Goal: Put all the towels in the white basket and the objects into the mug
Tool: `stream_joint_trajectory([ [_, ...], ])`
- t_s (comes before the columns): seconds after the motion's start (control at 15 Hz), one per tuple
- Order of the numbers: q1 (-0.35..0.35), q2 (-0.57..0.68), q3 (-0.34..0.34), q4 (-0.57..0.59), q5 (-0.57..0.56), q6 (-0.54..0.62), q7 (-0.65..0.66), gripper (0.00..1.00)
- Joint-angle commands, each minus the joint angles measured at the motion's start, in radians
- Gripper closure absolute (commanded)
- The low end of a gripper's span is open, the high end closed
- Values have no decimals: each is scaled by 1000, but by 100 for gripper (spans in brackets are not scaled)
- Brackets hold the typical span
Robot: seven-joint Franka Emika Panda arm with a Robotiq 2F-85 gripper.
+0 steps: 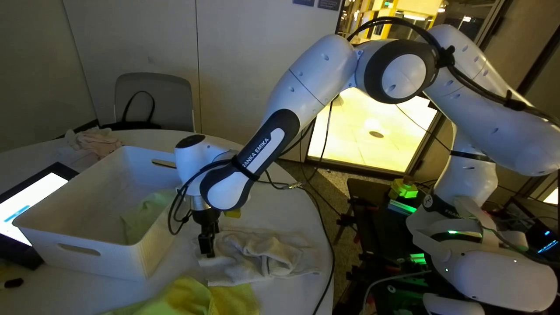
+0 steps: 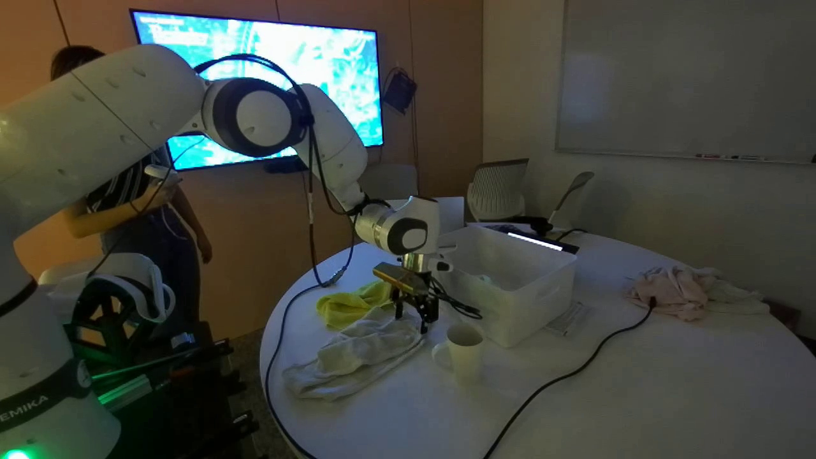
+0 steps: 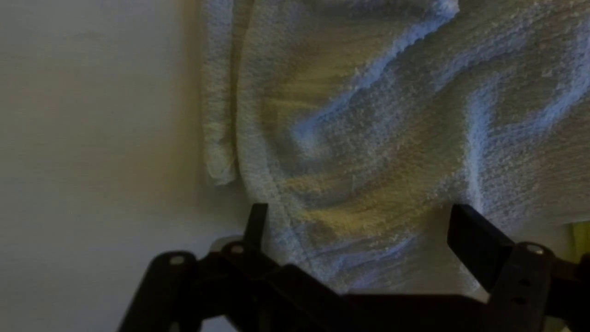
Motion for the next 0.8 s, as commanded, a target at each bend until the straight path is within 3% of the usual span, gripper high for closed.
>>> stream_joint_trajectory([
  [0.0, -6, 50, 10, 70, 28, -21, -3, 0],
  [0.4, -7, 54, 5, 73, 32, -22, 14, 0],
  [0.47, -9, 51, 6, 71, 35, -23, 17, 4],
  [0.53, -9, 47, 4, 68, 37, -21, 27, 27],
  [0.67, -13, 37, 2, 61, 42, -16, 39, 32],
  [0.73, -15, 34, 0, 61, 43, -13, 45, 40],
])
